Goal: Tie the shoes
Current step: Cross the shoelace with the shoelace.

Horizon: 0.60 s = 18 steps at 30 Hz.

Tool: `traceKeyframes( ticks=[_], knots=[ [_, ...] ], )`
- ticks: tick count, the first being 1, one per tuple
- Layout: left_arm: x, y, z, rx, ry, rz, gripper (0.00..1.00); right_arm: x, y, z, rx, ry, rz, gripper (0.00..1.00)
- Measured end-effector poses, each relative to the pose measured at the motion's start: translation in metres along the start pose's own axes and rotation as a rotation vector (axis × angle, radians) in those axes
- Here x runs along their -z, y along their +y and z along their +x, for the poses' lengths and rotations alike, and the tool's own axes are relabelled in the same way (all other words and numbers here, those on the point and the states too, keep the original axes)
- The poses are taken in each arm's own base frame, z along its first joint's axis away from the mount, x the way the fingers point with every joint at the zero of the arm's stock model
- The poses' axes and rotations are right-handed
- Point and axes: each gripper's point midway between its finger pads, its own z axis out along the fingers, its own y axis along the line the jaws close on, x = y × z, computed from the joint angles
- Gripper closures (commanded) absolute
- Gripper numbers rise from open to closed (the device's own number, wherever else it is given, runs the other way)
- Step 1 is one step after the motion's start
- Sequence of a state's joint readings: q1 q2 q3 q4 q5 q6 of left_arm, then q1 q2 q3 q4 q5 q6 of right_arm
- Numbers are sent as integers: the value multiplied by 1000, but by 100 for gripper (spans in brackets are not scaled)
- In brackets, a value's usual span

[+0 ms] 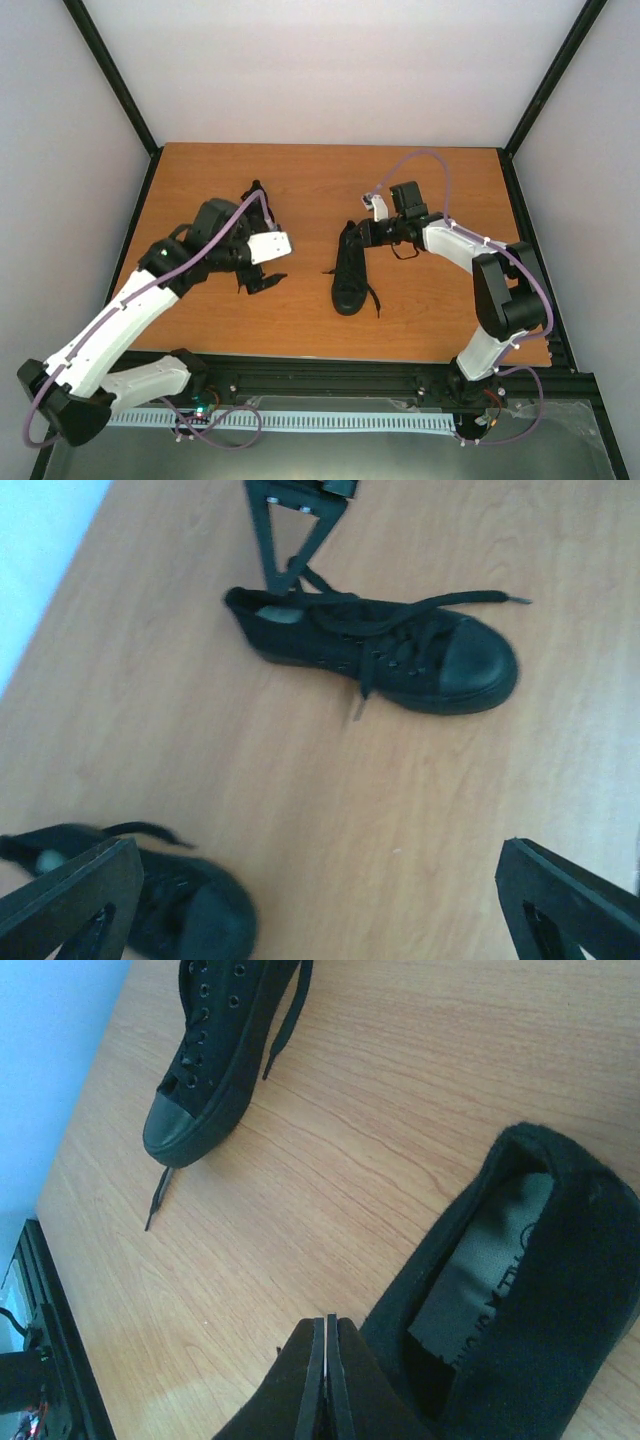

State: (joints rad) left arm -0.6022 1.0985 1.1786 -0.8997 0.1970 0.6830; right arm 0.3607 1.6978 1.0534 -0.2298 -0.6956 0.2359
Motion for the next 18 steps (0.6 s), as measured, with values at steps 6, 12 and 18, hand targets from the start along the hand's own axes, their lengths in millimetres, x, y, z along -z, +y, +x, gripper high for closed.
traceKeyframes(
  ticks=[6, 12, 18],
  knots=[
    [-62, -30, 9, 140, -88, 151, 9, -2, -2, 13, -11, 7, -19, 97],
    [-143, -32, 25, 152, -148, 178, 11, -3, 0, 11, 0, -7, -31, 97],
    [-186, -25, 20, 116, -256, 184, 19, -5, 0, 6, 12, -18, -40, 97]
  ],
)
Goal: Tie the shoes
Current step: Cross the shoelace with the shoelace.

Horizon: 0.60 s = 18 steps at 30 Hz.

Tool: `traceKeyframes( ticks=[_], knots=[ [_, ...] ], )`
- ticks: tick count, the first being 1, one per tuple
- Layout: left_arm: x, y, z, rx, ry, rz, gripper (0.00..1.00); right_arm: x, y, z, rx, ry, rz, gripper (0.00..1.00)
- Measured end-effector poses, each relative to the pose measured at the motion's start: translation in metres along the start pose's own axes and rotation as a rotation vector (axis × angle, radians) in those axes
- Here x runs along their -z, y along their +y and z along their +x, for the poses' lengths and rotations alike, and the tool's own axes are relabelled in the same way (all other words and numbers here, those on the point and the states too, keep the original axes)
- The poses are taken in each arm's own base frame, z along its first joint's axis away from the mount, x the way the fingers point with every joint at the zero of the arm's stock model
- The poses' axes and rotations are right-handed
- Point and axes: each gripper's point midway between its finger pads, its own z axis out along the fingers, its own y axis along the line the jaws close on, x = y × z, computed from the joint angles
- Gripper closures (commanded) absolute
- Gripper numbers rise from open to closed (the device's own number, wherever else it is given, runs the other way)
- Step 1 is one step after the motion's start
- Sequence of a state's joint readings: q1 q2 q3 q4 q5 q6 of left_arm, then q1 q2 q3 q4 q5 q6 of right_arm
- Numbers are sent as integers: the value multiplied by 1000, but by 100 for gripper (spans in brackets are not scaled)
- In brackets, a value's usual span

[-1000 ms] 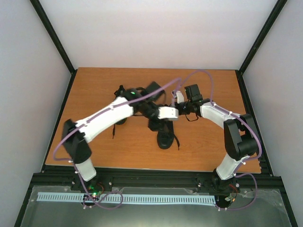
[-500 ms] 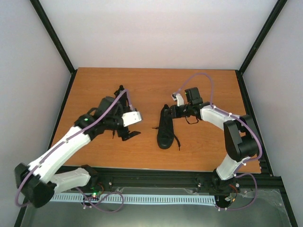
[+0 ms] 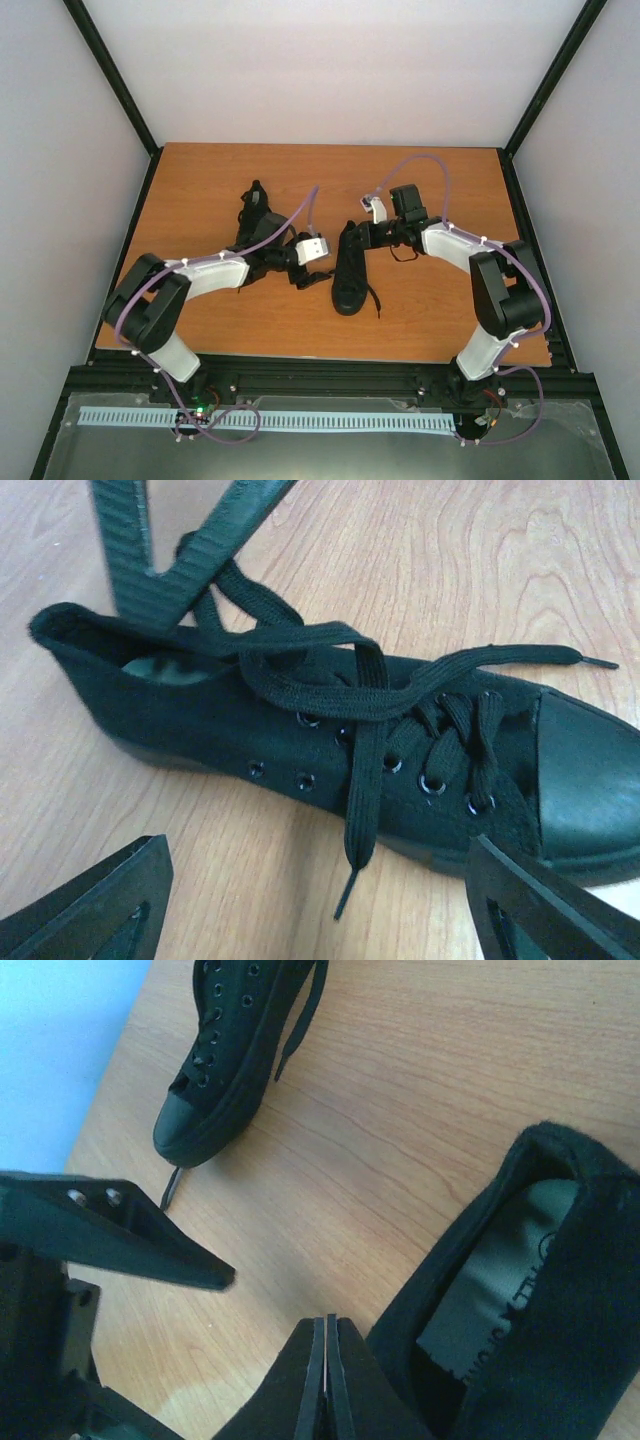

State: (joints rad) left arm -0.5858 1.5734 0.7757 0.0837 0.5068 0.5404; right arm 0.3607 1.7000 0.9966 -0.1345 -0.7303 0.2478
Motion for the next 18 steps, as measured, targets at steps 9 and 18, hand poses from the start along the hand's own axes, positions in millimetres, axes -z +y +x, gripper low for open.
traceKeyframes(
  ticks=[9, 18],
  knots=[
    [-34, 0, -3, -8, -75, 105, 20, -7, -4, -10, 2, -2, -1, 97],
    [-47, 14, -23, -11, -122, 114, 35, -11, -5, -14, 0, -2, -5, 97]
  ],
)
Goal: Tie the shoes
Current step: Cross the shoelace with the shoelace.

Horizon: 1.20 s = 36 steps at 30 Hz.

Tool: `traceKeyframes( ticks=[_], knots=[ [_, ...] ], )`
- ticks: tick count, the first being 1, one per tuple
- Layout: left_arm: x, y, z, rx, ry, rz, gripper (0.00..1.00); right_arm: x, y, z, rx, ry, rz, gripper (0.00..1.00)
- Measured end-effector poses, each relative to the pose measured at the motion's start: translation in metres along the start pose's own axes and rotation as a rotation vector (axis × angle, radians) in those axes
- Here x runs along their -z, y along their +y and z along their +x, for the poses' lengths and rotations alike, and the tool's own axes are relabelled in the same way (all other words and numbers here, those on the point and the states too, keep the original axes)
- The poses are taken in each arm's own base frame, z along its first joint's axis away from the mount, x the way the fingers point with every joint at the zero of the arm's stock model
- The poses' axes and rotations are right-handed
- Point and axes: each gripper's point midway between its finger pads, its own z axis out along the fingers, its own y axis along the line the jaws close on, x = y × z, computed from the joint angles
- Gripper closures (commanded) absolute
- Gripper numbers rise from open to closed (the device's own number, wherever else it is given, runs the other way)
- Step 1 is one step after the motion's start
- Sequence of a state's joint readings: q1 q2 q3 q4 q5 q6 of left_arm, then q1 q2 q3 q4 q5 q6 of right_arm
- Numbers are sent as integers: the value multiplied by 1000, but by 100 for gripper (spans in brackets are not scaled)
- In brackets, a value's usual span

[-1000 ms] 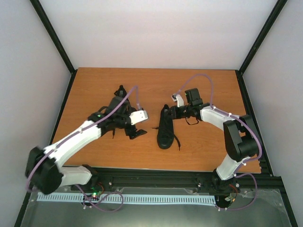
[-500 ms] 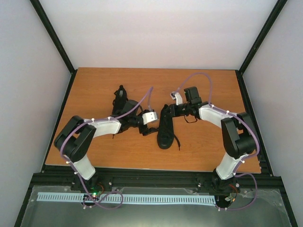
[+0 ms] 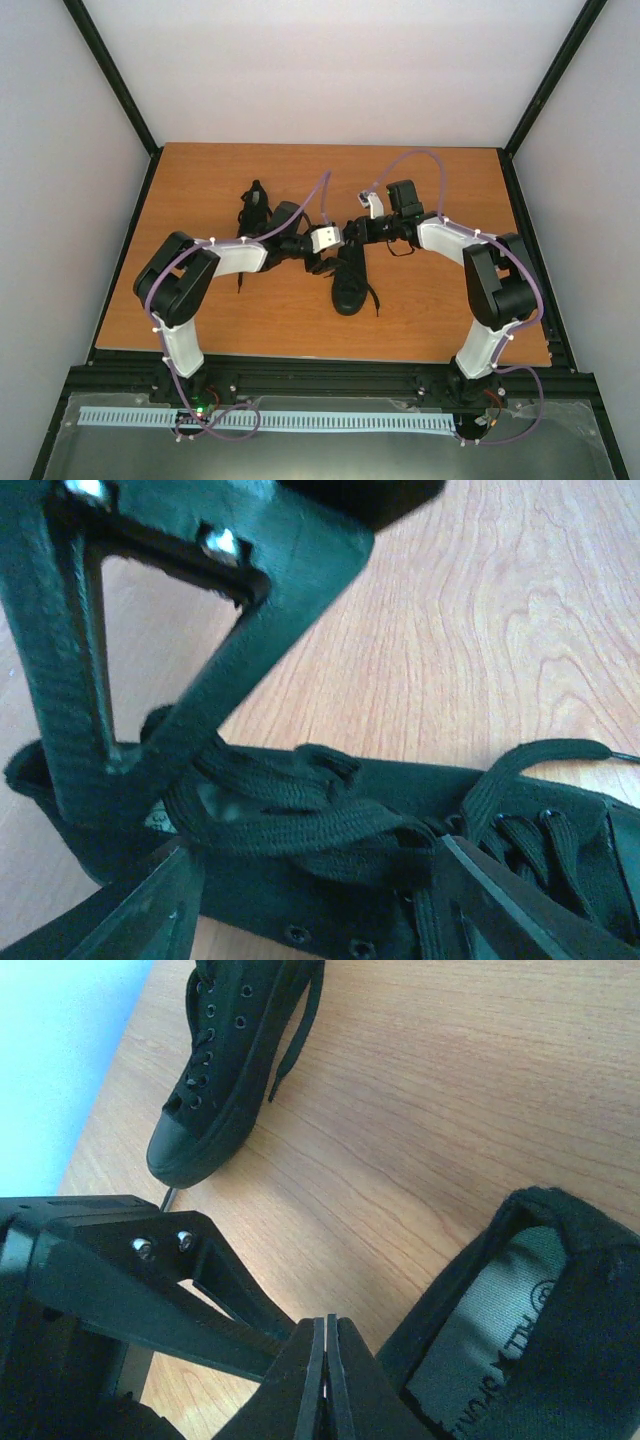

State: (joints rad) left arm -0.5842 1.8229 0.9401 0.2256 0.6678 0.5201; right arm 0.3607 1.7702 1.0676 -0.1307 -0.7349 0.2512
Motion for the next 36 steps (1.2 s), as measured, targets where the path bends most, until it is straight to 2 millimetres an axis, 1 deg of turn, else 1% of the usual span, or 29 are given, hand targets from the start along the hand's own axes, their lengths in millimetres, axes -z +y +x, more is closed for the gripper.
traceKeyframes(
  ticks=[4, 7, 10, 12, 14, 15, 19, 23, 31, 36],
  knots=[
    [-2, 5, -8, -10, -15, -1, 35, -1, 0, 0, -1, 2, -4, 97],
    [-3, 3, -8, -37, -12, 13, 27, -1, 1, 0, -1, 3, -6, 97],
    [-2, -3, 3, -149, 26, 43, 18, -1, 1, 0, 0, 2, -7, 97],
    [1, -8, 14, -229, 63, 75, 17, -1, 1, 0, 0, 3, -8, 97],
    [1, -8, 22, -283, 94, 104, 18, -1, 2, 0, 0, 3, -11, 97],
    [-1, -6, 23, -301, 100, 111, 19, -1, 2, 0, 0, 4, -13, 97],
    [-11, 6, 19, -335, 99, 113, 21, 0, 2, 0, 0, 4, -14, 97],
    [-11, 8, 17, -339, 96, 113, 23, 0, 2, 0, 1, 3, -14, 97],
    [-11, -2, 12, -241, 72, 155, 26, 0, 2, -1, 2, 2, -14, 97],
    [-12, -8, 8, -162, 59, 177, 35, 0, 2, -1, 1, 2, -14, 97]
  ],
)
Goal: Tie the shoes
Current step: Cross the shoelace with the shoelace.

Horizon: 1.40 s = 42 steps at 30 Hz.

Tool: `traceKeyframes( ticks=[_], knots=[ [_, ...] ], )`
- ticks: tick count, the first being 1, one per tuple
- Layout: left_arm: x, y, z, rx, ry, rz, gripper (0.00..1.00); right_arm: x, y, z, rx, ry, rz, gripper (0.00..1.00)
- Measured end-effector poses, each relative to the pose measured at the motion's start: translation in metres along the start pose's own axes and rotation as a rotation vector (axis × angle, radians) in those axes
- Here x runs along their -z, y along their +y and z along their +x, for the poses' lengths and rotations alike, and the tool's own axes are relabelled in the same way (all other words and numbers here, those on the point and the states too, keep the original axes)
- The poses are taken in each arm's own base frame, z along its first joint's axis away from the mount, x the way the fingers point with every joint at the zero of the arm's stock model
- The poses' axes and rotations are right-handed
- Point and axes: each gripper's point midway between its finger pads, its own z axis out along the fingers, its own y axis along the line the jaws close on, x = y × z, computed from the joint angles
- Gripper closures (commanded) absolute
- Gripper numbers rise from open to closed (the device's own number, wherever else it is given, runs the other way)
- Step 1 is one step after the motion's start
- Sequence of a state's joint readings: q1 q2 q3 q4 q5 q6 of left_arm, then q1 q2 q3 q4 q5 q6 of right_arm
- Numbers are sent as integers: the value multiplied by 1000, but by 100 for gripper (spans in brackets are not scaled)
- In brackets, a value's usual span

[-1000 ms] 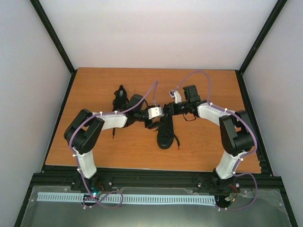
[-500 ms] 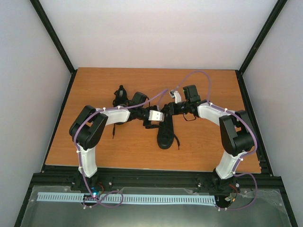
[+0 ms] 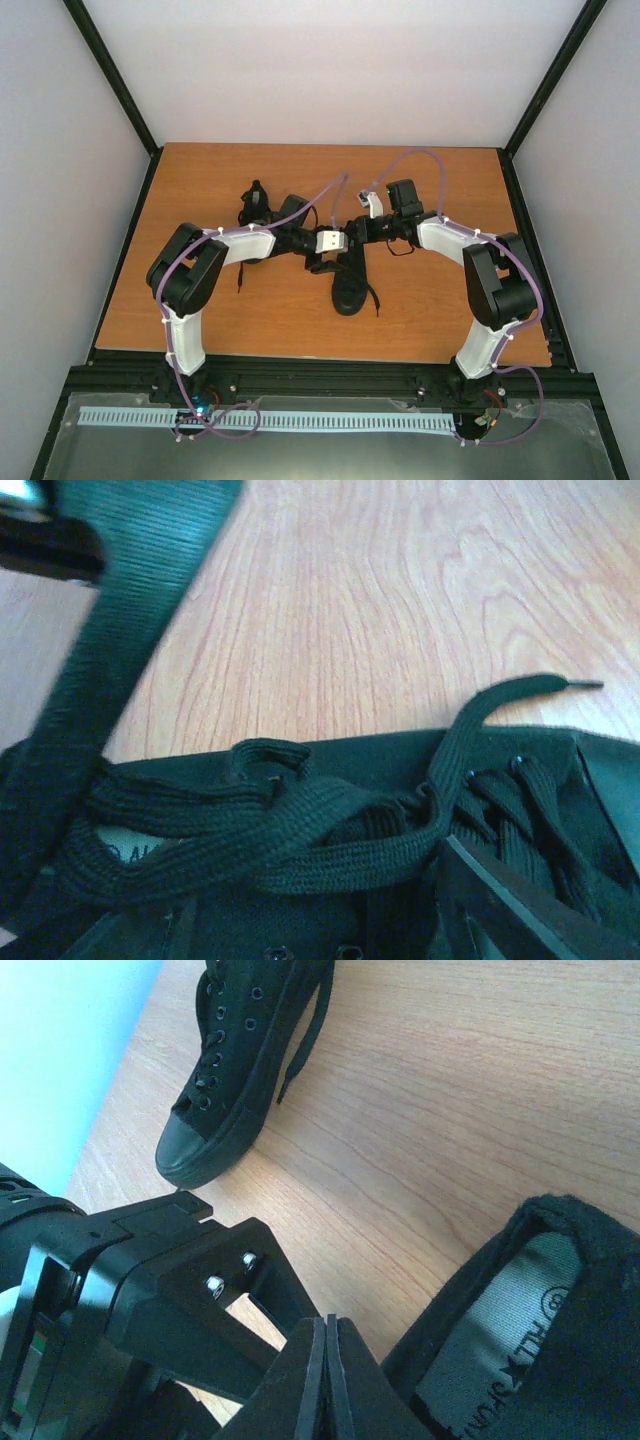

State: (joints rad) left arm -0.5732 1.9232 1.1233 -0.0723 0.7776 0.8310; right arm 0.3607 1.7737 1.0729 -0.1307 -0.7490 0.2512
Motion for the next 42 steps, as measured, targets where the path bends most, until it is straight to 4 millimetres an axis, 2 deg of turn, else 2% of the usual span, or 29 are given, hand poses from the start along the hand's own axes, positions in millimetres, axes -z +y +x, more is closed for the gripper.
traceKeyframes(
  ticks=[3, 12, 21, 24, 30, 37, 40, 42],
  knots=[
    [-2, 3, -5, 38, -14, -13, 42, 0, 0, 0, 1, 0, 0, 97],
    [-2, 15, -12, 89, -32, -70, 52, 0, 0, -2, 6, -7, 3, 97],
    [-5, 19, -17, 93, -45, -97, 74, 0, 1, -2, 7, -7, -2, 97],
    [-5, 21, -17, 90, -44, -105, 77, 0, 1, -2, 6, -6, -3, 91],
    [-5, 21, -13, 88, -29, -115, 77, 1, -1, 1, 6, 2, 7, 72],
    [-6, 19, -7, 90, -13, -117, 77, 15, 6, -4, 35, -12, 21, 52],
    [-6, 18, -6, 91, -12, -117, 77, 29, 9, -11, 56, -41, 26, 51],
    [-6, 18, -6, 92, -11, -116, 76, 39, 7, -13, 58, -63, 33, 58]
  ],
)
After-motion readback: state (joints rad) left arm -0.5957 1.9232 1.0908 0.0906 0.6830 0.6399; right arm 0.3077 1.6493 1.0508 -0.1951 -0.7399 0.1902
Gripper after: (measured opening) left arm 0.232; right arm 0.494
